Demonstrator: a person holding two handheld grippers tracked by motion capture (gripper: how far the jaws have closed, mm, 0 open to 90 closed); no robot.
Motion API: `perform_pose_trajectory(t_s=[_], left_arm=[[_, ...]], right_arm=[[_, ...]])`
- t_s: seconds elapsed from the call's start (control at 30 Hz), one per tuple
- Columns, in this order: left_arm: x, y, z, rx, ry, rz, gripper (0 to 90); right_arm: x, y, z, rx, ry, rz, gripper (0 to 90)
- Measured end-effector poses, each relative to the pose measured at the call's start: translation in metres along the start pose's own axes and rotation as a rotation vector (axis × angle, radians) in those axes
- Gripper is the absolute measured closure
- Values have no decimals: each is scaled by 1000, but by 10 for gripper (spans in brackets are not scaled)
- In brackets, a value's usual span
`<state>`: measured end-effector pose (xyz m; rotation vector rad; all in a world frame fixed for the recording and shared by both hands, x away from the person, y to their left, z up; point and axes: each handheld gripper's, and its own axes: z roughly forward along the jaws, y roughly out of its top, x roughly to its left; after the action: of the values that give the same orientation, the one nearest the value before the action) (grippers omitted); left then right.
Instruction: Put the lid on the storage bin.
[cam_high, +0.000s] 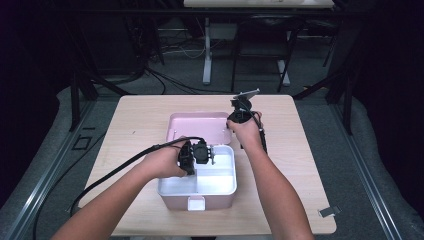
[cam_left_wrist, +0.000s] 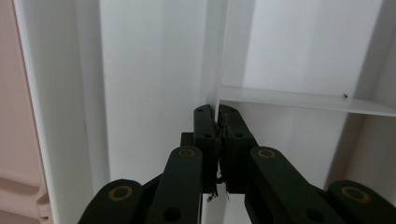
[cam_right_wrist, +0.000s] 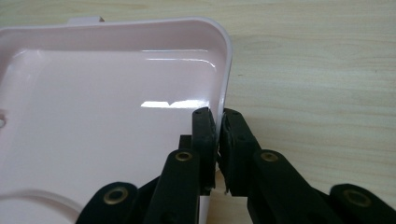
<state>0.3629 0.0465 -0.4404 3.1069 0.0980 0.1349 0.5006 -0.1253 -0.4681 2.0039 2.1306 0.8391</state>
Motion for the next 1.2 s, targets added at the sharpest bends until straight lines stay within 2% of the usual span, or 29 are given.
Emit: perform_pose_trajectory(t_s=[0.13, 0.2, 0.43, 0.53, 0.77, 0.83, 0.9, 1.0, 1.2], left_arm=[[0, 0, 0, 0, 1, -1, 865], [0, 0, 0, 0, -1, -1, 865], [-1, 0, 0, -2, 6, 1, 863], [-1, 0, 0, -2, 13, 0, 863], [-1, 0, 0, -1, 15, 3, 863], [-1, 0, 0, -1, 14, 2, 863], [-1, 0, 0, -2, 14, 2, 863], [-1, 0, 0, -1, 16, 2, 863], [-1, 0, 0, -2, 14, 1, 863]], right_arm=[[-1, 1, -1, -8, 12, 27, 857], [0, 1, -4, -4, 8, 28, 861], [2, 1, -11, -47, 14, 28, 870], [4, 2, -14, -49, 6, 21, 873], [11, 2, -25, -102, -20, -21, 881], [11, 1, -29, -106, -15, -22, 881], [12, 0, -33, -135, -4, -33, 883], [14, -1, -40, -138, -17, -48, 884], [19, -6, -53, -195, -5, -74, 886]])
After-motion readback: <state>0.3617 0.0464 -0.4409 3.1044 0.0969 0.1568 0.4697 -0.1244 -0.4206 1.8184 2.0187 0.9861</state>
